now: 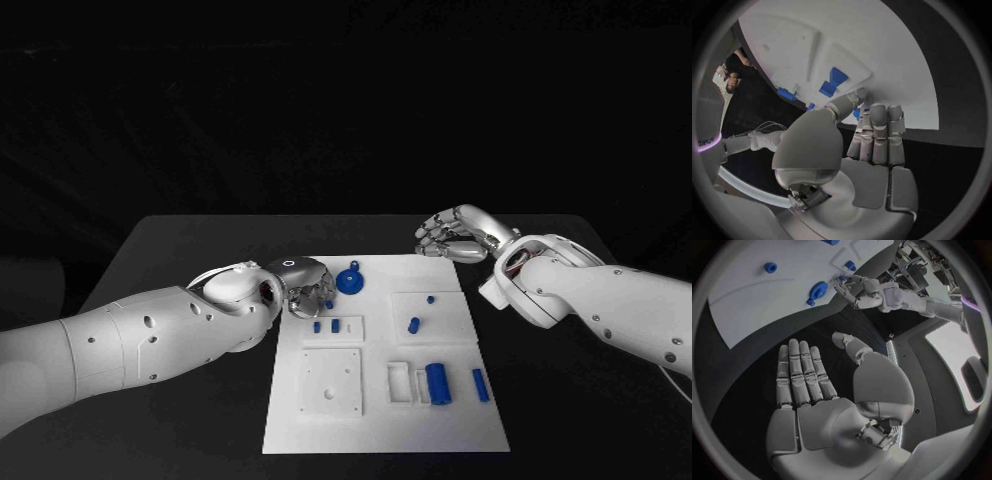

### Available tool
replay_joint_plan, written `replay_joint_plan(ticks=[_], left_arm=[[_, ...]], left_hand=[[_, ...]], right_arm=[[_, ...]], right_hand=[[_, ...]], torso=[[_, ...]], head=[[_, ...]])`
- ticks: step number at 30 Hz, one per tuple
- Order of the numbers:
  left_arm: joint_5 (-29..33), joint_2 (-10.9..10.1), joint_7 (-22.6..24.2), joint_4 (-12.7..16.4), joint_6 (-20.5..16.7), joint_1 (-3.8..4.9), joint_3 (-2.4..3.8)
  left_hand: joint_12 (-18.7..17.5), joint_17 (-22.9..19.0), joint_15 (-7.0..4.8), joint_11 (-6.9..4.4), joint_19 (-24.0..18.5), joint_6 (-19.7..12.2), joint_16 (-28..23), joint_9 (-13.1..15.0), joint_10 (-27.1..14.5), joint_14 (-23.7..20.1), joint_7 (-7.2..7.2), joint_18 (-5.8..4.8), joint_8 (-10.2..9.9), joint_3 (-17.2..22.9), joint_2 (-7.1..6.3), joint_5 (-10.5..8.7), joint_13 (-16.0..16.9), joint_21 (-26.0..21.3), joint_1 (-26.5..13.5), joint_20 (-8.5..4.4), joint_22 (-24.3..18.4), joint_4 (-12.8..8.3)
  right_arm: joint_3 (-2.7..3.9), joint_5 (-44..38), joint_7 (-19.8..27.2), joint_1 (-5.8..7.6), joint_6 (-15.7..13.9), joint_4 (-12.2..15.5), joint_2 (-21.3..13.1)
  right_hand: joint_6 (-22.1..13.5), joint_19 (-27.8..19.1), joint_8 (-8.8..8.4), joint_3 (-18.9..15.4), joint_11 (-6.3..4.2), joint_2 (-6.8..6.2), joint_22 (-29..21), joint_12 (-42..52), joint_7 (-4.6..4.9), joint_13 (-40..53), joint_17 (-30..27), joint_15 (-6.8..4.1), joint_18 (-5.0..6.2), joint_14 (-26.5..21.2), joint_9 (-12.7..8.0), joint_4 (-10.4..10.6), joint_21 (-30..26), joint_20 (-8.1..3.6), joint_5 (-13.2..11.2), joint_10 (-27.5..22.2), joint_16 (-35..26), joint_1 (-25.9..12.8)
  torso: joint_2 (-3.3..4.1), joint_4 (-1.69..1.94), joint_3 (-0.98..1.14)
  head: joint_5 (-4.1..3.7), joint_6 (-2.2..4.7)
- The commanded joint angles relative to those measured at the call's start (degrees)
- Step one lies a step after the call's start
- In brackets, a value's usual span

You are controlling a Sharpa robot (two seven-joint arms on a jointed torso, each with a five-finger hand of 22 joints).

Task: Assemble the parts on the task board

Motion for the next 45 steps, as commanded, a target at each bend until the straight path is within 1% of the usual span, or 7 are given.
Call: replay_joint_plan(ticks=[1,6,12,19,22,30,45], left_arm=[[0.21,-0.29,-1.53,-0.32,-0.82,-0.18,-0.14],[0.61,-0.88,-1.35,-0.4,-2.22,-0.19,-0.08],[6.23,-2.06,0.57,-0.87,-4.63,-0.17,0.29],[28.11,-4.63,3.4,0.5,-5.67,-0.11,2.93],[40.8,-5.93,5.15,1.18,-6.13,0.3,3.75],[59.39,-7.72,13.85,2.25,-3.4,1.24,3.75],[67.44,-8.09,18.34,4.0,-1.28,1.22,3.72]], left_hand=[[-0.02,-0.1,0.22,1.66,-0.42,-0.36,-0.12,-0.06,-1.97,-0.24,0.11,1.09,-0.2,0.08,-0.56,-0.15,0.02,-0.09,0.26,-0.57,1.07,0.32],[0.01,-0.12,0.35,1.8,-0.39,-0.47,-0.05,-0.04,-2.43,-0.23,0.27,1.29,-0.1,0.27,-0.59,-0.09,-0.1,-0.05,0.72,-0.42,1.06,0.41],[0.37,-0.13,0.3,1.72,-0.16,0.66,0.17,0.26,-2.14,0.02,1.26,1.57,0.77,0.73,-0.23,0.26,-0.02,0.14,1.52,-0.33,1.07,0.62],[0.18,-1.72,0.9,2.28,-2.62,1.33,-3.01,0.41,-2.8,-2.59,2.29,0.95,1.58,1.1,-1.69,0.64,-0.17,-1.82,1.27,0.42,0.36,0.45],[0.3,-2.47,1.0,2.41,-3.23,1.23,-4.46,0.44,-2.85,-3.01,2.28,0.68,1.81,-0.03,-2.34,-1.96,-0.15,-2.65,-0.53,0.58,0.05,1.2],[0.75,-3.48,0.78,2.04,-3.6,0.8,-6.57,0.44,-1.95,-2.68,2.35,0.34,2.2,-4.38,-2.08,-3.85,0.12,-4.06,-6.48,0.45,-0.56,3.71],[1.55,-4.38,-0.15,1.07,-3.26,1.6,-9.08,0.53,0.77,-2.02,1.76,-0.22,3.34,-7.27,1.05,-3.05,0.81,-5.89,-8.0,-0.31,-1.41,2.71]], right_arm=[[0.02,-0.73,0.25,-0.02,0.99,0.05,-0.16],[0.01,-2.73,-0.38,-0.03,2.15,-0.12,-0.5],[0.0,-11.1,-1.8,-0.04,5.55,-0.65,-1.0],[-0.17,-19.72,-3.83,-0.05,9.03,-1.05,-1.71],[-0.3,-23.77,-4.42,-0.05,10.28,-0.99,-2.06],[-0.84,-32.79,-5.58,-0.19,12.44,0.48,-2.51],[-1.1,-42.25,-7.25,-2.4,13.15,1.62,-1.61]], right_hand=[[-0.33,-0.22,0.39,-0.02,-0.07,-0.1,0.08,-0.28,-0.15,-0.06,-0.06,0.03,0.43,0.46,-0.06,-0.35,-0.3,0.36,0.01,0.28,-0.3,0.6],[-0.21,-0.12,0.5,0.17,-0.12,0.1,0.22,-0.36,-0.19,-0.03,-0.06,0.05,0.54,0.58,-0.1,-1.49,-0.36,0.41,-0.9,0.47,-0.25,1.58],[1.71,2.99,1.54,1.19,-1.03,1.09,0.85,0.67,-0.99,0.36,0.81,-1.0,0.81,3.17,0.19,-4.3,0.94,-0.12,-5.85,3.13,1.27,3.73],[3.39,10.91,2.16,2.92,-2.72,1.0,1.55,2.31,-1.65,1.53,4.66,-4.44,0.81,9.91,0.57,-5.76,4.53,-2.83,-10.68,6.8,5.69,5.38],[4.08,15.88,2.47,3.09,-3.12,0.76,2.08,2.59,-1.94,2.07,7.48,-6.65,0.81,13.96,0.85,-5.78,7.08,-4.77,-11.59,7.68,8.57,5.64],[4.75,26.25,2.57,2.49,-4.7,0.11,4.07,1.96,-2.44,3.72,15.15,-10.06,0.81,21.16,1.28,-5.93,12.73,-9.57,-12.1,10.23,15.98,5.66],[6.46,31.85,2.59,4.32,-4.23,-0.59,9.55,-3.76,-3.01,3.81,22.96,-9.87,0.81,23.19,1.5,-5.33,19.48,-13.33,-15.0,8.79,27.29,5.86]], torso=[[0.03,-0.02,-0.02],[-0.01,-0.02,-0.02],[-0.02,-0.07,-0.04],[0.01,-0.08,-0.02],[-0.04,-0.04,0.04],[-0.08,-0.01,0.11],[0.05,0.04,-0.02]], head=[[-0.07,0.06],[-0.26,0.24],[-1.16,0.69],[-2.96,0.91],[-3.5,0.96],[-4.26,1.15],[-4.51,0.97]])
